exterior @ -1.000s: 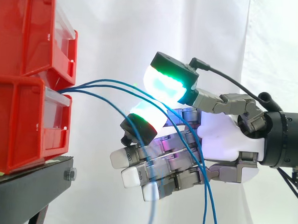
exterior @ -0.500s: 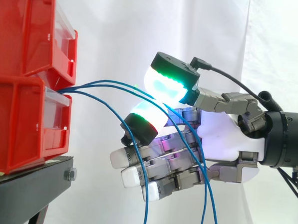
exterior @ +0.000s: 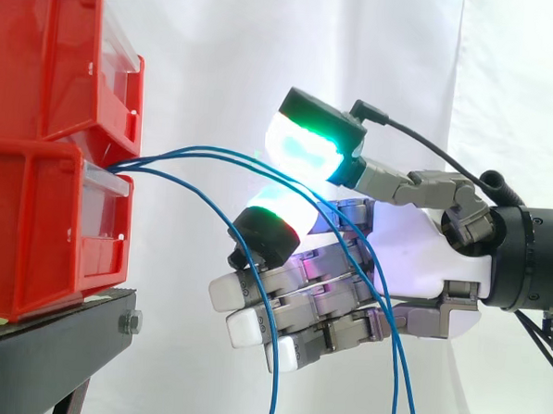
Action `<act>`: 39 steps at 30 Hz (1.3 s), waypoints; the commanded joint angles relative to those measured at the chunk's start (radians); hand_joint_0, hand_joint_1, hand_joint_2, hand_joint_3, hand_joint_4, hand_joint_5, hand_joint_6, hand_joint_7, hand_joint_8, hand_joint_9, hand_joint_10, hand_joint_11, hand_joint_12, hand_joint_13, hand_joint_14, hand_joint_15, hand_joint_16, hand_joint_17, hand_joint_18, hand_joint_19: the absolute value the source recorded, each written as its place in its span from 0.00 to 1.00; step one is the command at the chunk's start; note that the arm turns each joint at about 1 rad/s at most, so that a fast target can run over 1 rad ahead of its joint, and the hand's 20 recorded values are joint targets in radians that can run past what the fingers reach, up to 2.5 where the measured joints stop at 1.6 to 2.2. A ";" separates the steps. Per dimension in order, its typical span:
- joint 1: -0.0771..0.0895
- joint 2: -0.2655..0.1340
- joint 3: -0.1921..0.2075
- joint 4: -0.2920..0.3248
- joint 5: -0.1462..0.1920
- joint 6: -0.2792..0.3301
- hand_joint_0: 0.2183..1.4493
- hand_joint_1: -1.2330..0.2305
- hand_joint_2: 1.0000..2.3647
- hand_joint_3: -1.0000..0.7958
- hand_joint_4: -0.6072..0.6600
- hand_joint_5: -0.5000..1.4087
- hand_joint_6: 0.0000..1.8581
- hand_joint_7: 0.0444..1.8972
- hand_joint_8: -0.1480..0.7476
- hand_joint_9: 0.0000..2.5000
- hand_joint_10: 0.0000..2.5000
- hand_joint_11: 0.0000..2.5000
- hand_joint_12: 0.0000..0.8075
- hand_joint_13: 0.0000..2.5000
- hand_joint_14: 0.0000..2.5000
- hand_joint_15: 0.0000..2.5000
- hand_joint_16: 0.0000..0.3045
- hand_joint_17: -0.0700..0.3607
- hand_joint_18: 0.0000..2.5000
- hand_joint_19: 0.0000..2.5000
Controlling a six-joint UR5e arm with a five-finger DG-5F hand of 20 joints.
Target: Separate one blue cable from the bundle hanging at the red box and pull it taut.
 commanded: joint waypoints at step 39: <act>0.001 0.000 -0.035 0.031 -0.003 -0.009 0.42 0.35 0.00 0.28 0.52 0.15 0.50 0.69 0.54 0.31 0.00 0.13 0.39 0.31 0.00 0.12 0.13 0.36 0.24 0.22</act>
